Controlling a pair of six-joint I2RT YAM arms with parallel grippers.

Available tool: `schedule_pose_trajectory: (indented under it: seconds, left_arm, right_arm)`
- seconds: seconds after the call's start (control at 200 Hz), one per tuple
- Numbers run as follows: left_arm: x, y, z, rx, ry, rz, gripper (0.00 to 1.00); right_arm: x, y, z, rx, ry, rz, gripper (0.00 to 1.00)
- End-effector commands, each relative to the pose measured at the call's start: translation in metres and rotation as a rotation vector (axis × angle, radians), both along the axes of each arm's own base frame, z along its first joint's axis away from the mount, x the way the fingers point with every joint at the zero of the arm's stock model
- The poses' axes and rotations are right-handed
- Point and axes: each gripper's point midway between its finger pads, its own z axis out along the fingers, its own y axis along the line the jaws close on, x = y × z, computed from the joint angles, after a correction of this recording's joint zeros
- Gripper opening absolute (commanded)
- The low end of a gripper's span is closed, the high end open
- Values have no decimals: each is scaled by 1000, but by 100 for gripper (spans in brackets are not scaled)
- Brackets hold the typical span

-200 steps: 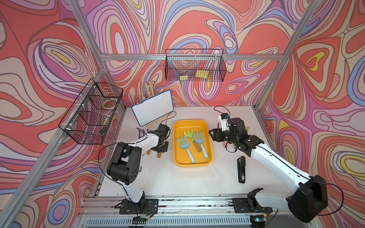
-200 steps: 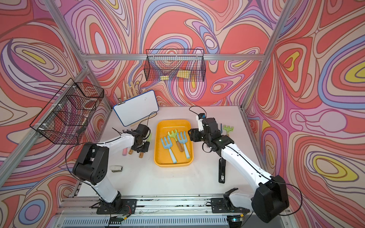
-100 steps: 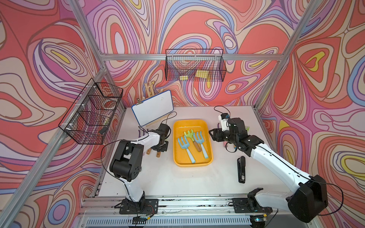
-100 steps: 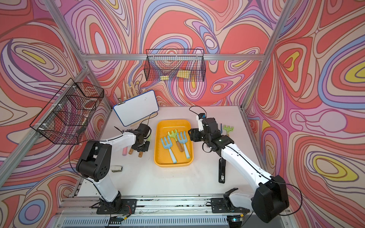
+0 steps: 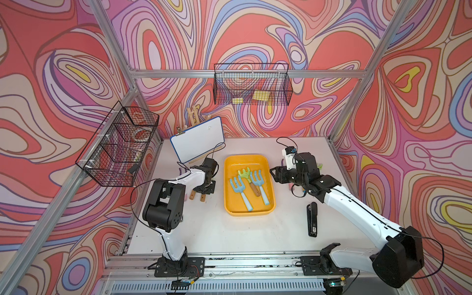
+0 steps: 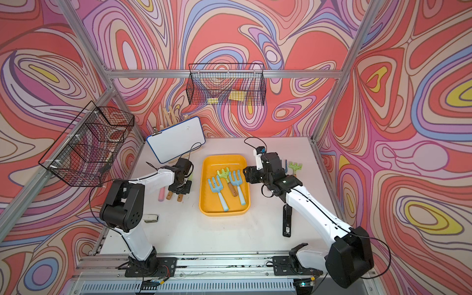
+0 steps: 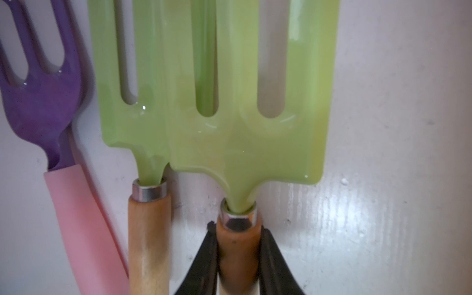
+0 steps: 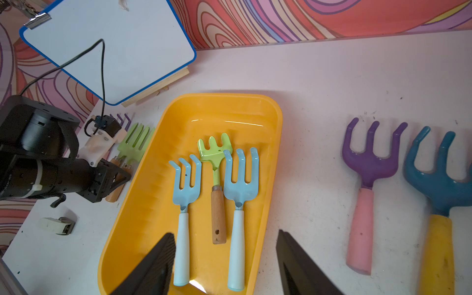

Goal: Take the hand rake out of the storage box
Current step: Place the rake at the center of the board, then pick up the rake from the storage box.

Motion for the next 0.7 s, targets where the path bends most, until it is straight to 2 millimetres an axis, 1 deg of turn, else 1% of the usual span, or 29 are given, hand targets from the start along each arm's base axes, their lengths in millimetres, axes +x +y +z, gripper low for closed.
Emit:
schedule_pose_trajectory:
  seconds: [0.0,0.075,0.145,0.25,0.31,0.356,0.416,0.476,0.531,0.601,0.696]
  left_arm:
    - [5,3,2,13,5,0,31]
    - [5,4,3,14,0,0,33]
    - [5,4,5,13,-12,2,37]
    - [4,4,10,6,-34,4,48]
    - [4,5,14,2,-54,7,52]
    - [5,5,20,-5,-77,8,53]
    - [4,4,30,-20,-117,9,54]
    - [-1,-2,44,-49,-151,-8,55]
    - [-7,-13,63,-67,-208,-38,56]
    - [-16,-32,84,-104,-285,-90,56]
    - [-27,-49,110,-166,-376,-114,56]
  right_arm:
    - [2,2,2,-8,-13,7,68]
    - [2,2,2,-10,-12,5,68]
    - [1,3,2,-10,-12,8,68]
    - [1,2,3,-11,-15,4,68]
    - [1,2,1,-12,-12,5,69]
    - [2,2,1,-12,-11,5,70]
    - [3,3,0,-16,-9,5,71]
    - [4,4,-2,-17,-2,8,71]
    - [5,7,-4,-15,4,16,72]
    - [6,13,-5,-17,11,34,72]
    - [8,22,-10,-29,34,54,72]
